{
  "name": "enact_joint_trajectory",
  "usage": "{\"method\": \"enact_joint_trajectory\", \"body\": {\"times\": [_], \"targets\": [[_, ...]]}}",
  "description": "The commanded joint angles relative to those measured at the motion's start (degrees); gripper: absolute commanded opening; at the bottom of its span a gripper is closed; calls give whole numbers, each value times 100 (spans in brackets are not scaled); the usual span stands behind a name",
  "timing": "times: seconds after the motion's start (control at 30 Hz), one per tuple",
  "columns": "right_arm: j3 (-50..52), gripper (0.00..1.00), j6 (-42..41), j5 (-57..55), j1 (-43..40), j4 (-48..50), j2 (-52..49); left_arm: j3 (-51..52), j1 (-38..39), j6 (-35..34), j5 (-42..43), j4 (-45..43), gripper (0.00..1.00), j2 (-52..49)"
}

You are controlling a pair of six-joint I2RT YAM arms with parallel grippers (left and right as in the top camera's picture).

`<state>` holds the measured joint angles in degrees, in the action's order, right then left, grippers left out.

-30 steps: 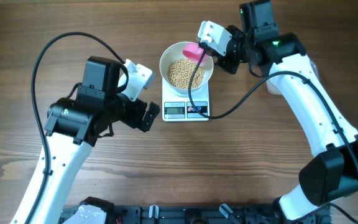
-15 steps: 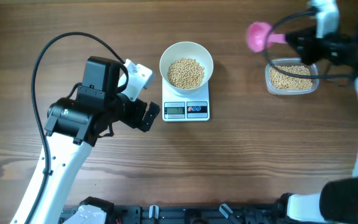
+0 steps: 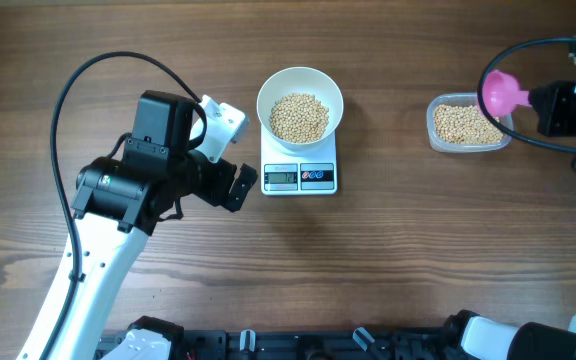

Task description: Scoop item into bowl and weigh 150g on scale

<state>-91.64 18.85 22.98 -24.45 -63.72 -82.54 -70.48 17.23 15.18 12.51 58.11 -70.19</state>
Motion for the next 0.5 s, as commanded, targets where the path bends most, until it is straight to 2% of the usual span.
{"method": "enact_joint_trajectory", "body": {"times": [0.0,0.13,0.47], "targets": [[-59,4,-254,-1040,94,42,-144,-63,-31,94,33,0,100,11],[-59,4,-249,-2129,662,20,-190,-63,-31,94,33,0,100,11],[-59,4,-232,-2076,708,-55,-201,-63,-31,94,33,0,100,11]]}}
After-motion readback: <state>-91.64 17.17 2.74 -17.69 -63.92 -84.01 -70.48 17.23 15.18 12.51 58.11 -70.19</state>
